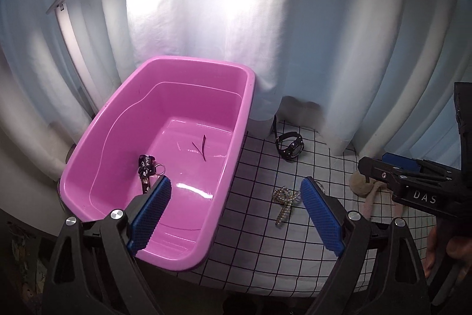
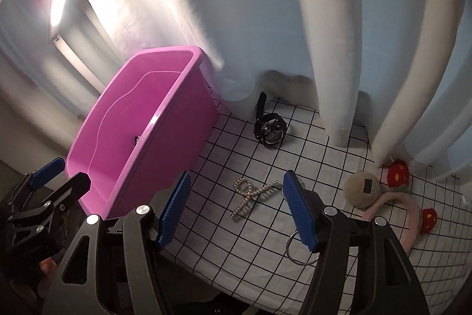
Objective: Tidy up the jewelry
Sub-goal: 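Withdraw both open tools from the tub back over the table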
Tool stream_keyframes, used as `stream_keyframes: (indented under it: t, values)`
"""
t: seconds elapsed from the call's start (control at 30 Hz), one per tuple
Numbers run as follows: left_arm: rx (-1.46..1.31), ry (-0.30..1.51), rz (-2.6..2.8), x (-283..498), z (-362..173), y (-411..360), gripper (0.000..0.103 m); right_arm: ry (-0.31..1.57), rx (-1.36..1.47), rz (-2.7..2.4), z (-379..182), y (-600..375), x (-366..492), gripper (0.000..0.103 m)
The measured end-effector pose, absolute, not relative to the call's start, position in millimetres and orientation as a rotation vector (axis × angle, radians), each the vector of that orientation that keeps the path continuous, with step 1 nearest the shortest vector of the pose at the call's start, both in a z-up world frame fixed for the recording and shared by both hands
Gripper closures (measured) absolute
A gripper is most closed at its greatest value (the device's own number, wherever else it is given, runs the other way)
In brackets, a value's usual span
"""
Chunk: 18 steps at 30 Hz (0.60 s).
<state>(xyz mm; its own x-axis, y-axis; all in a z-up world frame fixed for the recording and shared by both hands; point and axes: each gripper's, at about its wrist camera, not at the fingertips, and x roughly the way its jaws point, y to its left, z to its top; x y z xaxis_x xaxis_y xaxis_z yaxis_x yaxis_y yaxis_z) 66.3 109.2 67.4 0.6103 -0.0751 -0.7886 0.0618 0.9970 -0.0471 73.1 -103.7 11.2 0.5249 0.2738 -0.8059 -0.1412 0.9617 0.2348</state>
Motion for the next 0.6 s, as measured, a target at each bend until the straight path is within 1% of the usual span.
stream_keyframes:
  t: [0.2, 0.27, 0.33, 0.4, 0.6]
  values:
    - [0.02, 0.91, -0.133, 59, 61, 73, 0.012, 0.984, 0.187, 0.174, 0, -145, 41, 0.04]
    - [0.025, 0.909, -0.149, 56, 59, 63, 0.009, 0.985, 0.201, 0.153, -4, -158, 30, 0.04]
    - [0.034, 0.908, -0.162, 53, 57, 51, 0.008, 0.982, 0.218, 0.127, -9, -172, 17, 0.04]
    - [0.046, 0.914, -0.18, 51, 54, 39, 0.008, 0.981, 0.241, 0.103, -14, -186, 5, 0.036]
    - [0.064, 0.965, -0.237, 46, 33, 8, 0.007, 0.992, 0.288, 0.015, -35, -226, -32, 0.036]
